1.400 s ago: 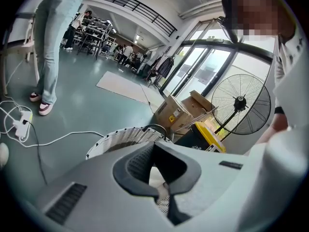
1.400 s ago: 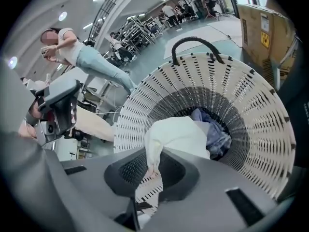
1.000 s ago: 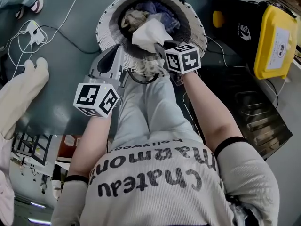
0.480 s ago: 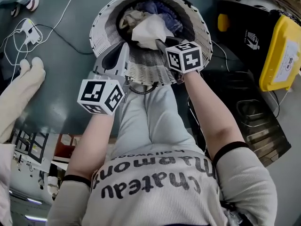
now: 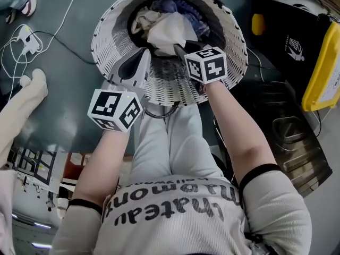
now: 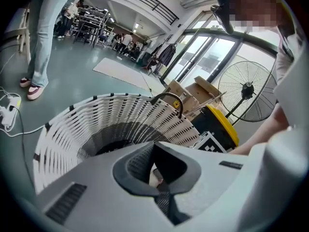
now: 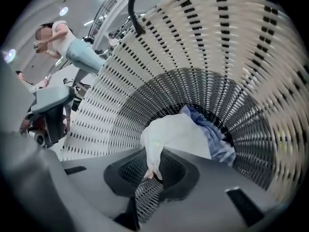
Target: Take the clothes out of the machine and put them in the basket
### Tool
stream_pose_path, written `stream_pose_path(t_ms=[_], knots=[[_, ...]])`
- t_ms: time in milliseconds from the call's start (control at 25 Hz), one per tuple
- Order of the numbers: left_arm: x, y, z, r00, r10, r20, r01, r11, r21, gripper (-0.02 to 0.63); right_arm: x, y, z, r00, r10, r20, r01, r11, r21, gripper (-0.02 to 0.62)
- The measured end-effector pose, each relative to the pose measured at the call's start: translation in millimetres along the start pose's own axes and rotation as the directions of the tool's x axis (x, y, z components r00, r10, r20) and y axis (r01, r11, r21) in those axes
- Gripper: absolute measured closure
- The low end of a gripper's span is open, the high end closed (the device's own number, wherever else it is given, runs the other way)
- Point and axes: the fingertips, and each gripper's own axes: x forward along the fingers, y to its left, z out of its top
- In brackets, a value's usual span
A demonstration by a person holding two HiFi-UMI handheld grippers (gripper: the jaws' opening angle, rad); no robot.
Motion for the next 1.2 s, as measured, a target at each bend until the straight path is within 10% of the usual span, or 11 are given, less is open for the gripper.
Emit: stream_pose_path(t_ms=[760, 1200], knots=[[2.5, 6.9, -12.9, 0.999, -0.033, 0.013, 0.033, 0.999, -0.024, 0.598, 77.8, -28.2, -29.6, 0.993, -0.033, -0.114, 0.039, 0.998, 0.049, 0.52], [-8.6, 7.1, -14.8, 1.0, -0.026, 0.015, 0.026, 1.0, 0.017, 0.598, 76.3, -75.7, -53.9, 0.948, -0.242, -0.206, 0.251, 0.968, 0.02, 0.474]])
